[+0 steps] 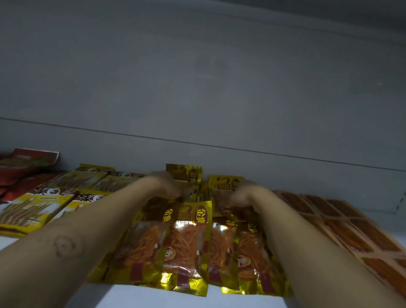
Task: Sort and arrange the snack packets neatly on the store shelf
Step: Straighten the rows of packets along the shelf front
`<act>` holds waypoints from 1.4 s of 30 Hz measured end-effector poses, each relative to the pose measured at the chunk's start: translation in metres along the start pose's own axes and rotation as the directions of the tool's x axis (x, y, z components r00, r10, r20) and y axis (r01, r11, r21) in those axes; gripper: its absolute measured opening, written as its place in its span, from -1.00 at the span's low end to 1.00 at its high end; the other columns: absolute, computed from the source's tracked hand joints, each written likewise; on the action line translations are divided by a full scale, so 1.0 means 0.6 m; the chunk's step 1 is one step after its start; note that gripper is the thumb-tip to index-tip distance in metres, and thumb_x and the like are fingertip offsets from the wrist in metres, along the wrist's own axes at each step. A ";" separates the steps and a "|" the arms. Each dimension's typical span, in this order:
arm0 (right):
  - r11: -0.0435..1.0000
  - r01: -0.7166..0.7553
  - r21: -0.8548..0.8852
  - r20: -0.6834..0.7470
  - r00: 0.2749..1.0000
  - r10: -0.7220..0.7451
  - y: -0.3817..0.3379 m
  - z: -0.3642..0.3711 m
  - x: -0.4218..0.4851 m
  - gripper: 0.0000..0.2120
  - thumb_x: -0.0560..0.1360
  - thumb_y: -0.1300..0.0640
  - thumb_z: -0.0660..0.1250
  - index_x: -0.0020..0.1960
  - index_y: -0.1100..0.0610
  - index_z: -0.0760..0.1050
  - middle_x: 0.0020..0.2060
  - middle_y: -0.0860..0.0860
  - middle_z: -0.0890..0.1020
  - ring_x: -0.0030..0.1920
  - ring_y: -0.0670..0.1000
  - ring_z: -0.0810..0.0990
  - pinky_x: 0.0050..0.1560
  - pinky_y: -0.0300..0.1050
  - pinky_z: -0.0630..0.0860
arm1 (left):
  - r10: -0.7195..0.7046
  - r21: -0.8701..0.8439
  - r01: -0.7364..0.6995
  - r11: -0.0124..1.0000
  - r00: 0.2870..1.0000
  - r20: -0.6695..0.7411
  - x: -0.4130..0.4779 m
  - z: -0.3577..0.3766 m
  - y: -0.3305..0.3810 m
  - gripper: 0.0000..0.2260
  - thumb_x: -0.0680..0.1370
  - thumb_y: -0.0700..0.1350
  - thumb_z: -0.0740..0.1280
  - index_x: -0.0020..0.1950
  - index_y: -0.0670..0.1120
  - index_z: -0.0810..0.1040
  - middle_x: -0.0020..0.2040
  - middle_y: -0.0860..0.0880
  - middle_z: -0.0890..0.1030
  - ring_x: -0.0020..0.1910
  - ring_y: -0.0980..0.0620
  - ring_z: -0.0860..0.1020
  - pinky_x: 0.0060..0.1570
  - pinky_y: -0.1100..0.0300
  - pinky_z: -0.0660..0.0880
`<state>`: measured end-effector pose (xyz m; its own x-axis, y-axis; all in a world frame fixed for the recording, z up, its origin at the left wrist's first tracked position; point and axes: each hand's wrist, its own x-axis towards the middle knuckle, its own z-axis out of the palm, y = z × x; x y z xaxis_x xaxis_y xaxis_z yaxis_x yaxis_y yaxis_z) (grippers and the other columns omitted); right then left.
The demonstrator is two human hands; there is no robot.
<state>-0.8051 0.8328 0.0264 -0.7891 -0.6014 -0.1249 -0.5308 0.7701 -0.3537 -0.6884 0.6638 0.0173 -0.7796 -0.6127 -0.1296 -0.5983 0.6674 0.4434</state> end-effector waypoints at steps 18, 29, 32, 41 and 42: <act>0.995 -0.059 0.078 -0.055 0.996 0.064 -0.004 0.003 -0.002 -0.44 0.38 -0.15 0.53 0.22 0.19 0.56 0.08 0.08 0.59 -0.05 0.05 0.51 -0.31 -0.18 0.40 | 0.056 0.235 -0.051 0.971 0.998 -0.015 0.002 -0.004 -0.017 -0.48 0.61 0.15 0.23 0.43 -0.17 0.40 0.38 -0.15 0.47 0.31 -0.14 0.48 0.20 0.10 0.46; 0.795 0.219 0.566 -0.539 0.828 0.156 0.005 -0.128 -0.034 -0.75 0.37 0.20 0.53 0.03 0.13 0.61 -0.09 0.12 0.66 -0.12 0.14 0.65 -0.09 -0.01 0.62 | 0.171 0.208 -0.163 0.965 0.985 -0.021 -0.014 -0.039 -0.032 -0.42 0.55 0.26 0.30 0.39 -0.12 0.47 0.36 -0.11 0.50 0.30 -0.12 0.47 0.16 0.12 0.42; 0.731 0.259 0.632 -0.503 0.854 0.133 -0.009 -0.135 -0.041 -0.77 0.37 0.21 0.54 0.00 0.13 0.60 -0.03 0.15 0.67 -0.15 0.14 0.68 -0.10 0.01 0.66 | 0.205 0.069 -0.199 0.977 0.975 -0.083 -0.019 -0.043 -0.034 -0.57 0.69 0.09 0.11 0.31 -0.21 0.50 0.31 -0.19 0.52 0.25 -0.17 0.49 0.08 0.13 0.37; 0.776 0.261 0.573 -0.462 0.886 0.043 -0.056 -0.072 -0.008 -0.72 0.51 0.20 0.42 0.21 0.18 0.59 -0.10 0.10 0.57 -0.05 0.15 0.62 -0.03 -0.05 0.55 | 0.188 -0.139 -0.243 0.960 0.929 -0.320 -0.035 -0.069 -0.025 -0.65 0.69 0.01 0.12 0.36 -0.13 0.47 0.35 -0.17 0.50 0.25 -0.18 0.51 0.09 0.09 0.44; 0.777 0.270 0.569 -0.465 0.885 0.033 -0.060 -0.071 -0.005 -0.72 0.51 0.18 0.42 0.21 0.18 0.59 -0.09 0.09 0.58 -0.05 0.13 0.61 -0.08 -0.10 0.53 | 0.176 -0.155 -0.243 0.958 0.919 -0.354 -0.035 -0.073 -0.029 -0.65 0.69 0.01 0.10 0.36 -0.14 0.47 0.34 -0.17 0.51 0.25 -0.18 0.51 0.11 0.09 0.43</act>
<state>-0.7966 0.8160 0.0790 -0.8596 -0.4072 0.3088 -0.4495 0.3150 -0.8359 -0.6533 0.6467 0.0510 -0.7557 -0.5954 0.2726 -0.3552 0.7224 0.5932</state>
